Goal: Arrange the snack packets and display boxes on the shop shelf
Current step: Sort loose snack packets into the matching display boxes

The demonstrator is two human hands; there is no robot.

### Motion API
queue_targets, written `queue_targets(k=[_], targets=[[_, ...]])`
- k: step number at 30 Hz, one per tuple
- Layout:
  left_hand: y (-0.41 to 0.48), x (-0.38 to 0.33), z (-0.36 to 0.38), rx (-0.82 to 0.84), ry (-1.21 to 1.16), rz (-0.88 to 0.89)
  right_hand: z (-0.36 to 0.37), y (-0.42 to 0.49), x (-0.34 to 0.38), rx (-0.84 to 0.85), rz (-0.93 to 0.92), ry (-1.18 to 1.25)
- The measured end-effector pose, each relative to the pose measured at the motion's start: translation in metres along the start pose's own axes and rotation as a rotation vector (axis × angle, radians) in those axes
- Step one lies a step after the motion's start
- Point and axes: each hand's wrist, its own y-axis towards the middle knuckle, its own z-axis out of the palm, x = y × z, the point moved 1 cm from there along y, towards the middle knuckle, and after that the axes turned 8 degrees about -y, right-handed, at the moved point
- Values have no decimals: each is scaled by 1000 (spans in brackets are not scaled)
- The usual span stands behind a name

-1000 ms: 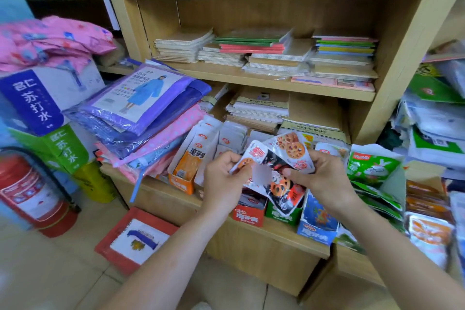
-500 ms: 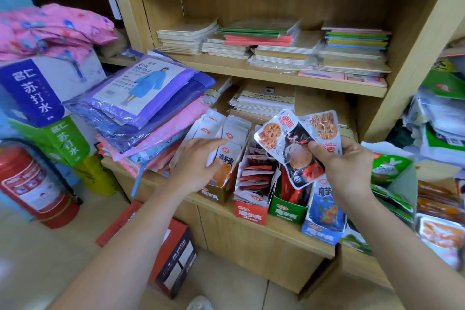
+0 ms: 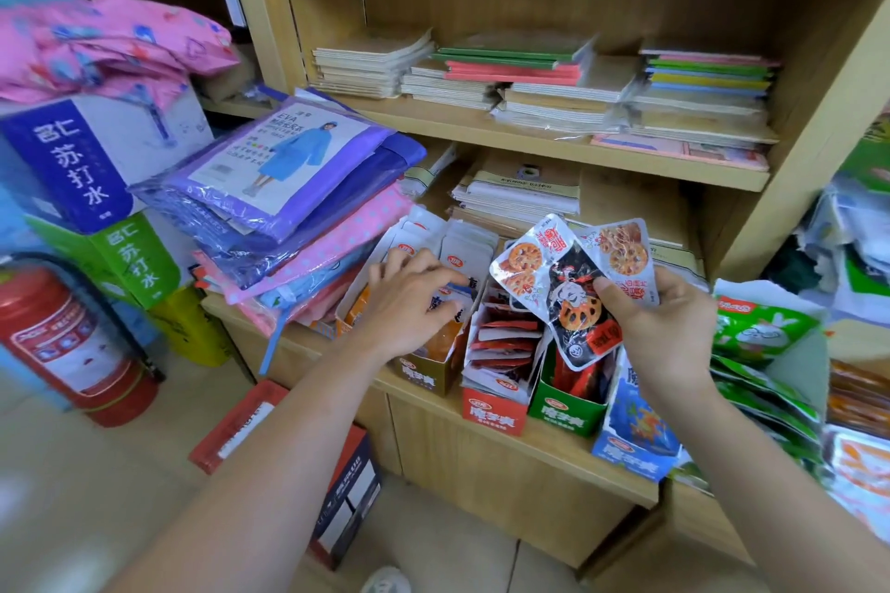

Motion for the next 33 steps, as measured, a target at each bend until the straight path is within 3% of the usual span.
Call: queue_targets(k=[9,25,29,33], targets=[[-20,22,-32,-66,-279,164,1,-2,0,6,5,1],[-75,40,-50,-18,-365,103,16,-16,5,23,-69,-75],[-71,36,-49,-128,-429,25,18,-18,9,8,-63,-48],[-65,32,-52,-357,-492,-6,19,-18,12,10,-45,-24]])
